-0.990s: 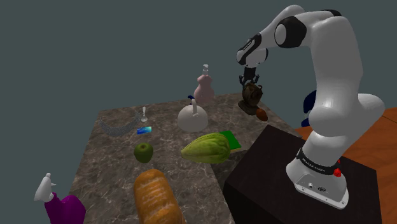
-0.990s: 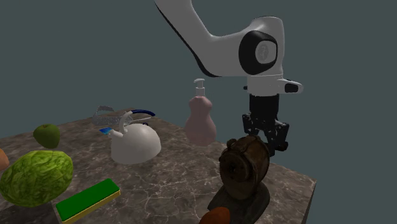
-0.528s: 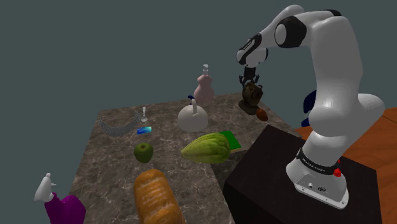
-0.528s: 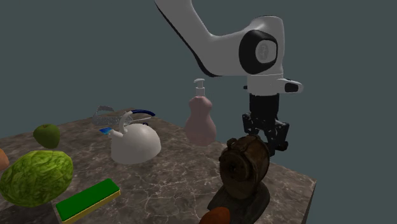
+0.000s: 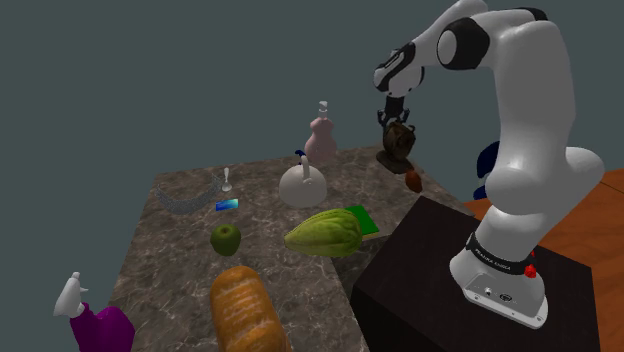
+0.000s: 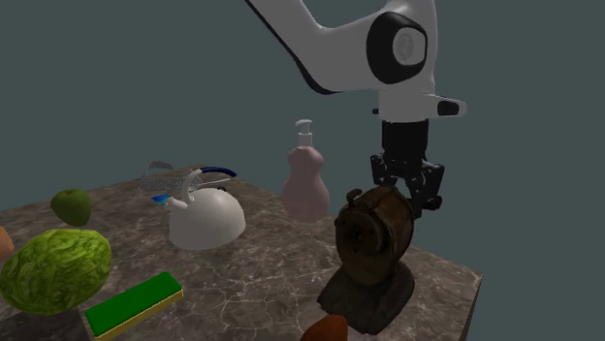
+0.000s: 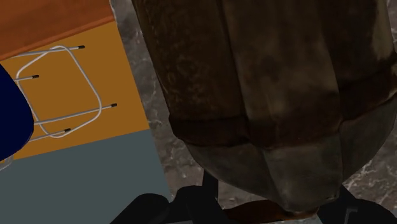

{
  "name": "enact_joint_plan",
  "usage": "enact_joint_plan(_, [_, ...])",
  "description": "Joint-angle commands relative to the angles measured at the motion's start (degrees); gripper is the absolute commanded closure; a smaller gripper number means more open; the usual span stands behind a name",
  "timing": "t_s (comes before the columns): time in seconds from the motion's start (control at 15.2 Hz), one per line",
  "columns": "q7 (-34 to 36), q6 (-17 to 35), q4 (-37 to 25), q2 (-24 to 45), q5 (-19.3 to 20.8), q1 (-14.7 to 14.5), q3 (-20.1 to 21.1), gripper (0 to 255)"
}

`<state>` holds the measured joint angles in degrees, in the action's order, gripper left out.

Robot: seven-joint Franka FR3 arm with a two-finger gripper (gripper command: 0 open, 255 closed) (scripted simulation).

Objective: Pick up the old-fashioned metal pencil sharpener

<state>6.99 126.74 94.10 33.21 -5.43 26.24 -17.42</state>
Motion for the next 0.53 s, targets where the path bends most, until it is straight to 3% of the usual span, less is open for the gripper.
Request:
enact_joint_plan(0.0, [0.04,-1.15,-0.51,-0.77,0.21,-0.07,-0.16,255])
enact_joint_plan(0.46, [0.17,-4.18,-1.68,-2.69,0.76,-0.30,-0.53,255])
